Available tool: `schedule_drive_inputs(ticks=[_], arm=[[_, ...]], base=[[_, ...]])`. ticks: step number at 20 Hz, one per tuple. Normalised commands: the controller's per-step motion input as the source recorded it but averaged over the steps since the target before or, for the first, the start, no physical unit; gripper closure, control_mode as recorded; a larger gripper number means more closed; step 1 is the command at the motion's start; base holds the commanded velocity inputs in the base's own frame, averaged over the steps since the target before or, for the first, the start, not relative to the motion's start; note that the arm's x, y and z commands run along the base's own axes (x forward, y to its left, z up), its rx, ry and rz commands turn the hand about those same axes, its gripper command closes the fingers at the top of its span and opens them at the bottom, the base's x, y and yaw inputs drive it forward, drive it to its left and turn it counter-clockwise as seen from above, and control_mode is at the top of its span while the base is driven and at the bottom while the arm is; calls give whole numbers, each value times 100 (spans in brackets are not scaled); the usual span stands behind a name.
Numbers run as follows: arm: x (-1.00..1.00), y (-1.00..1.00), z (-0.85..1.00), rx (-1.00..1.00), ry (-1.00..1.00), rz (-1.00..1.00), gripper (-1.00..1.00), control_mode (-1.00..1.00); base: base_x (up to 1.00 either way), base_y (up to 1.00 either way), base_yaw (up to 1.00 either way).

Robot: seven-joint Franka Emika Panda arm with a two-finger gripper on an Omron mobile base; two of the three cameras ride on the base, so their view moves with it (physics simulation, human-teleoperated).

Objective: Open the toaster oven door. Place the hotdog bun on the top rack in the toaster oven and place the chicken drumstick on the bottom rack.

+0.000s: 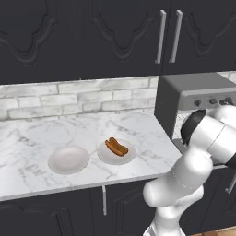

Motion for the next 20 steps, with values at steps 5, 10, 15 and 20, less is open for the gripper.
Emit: schedule_drive_inputs(ticks=[5, 10, 15, 20], arm=[[0, -5, 0, 0, -6, 0, -100, -100], [0, 0, 2, 0, -12, 2, -100, -100], [0, 0, 9, 0, -9, 10, -100, -100], [0, 10, 25, -1, -1, 8, -100, -100]], base=[[0, 0, 0], [0, 0, 0], [0, 0, 0], [0, 0, 0]])
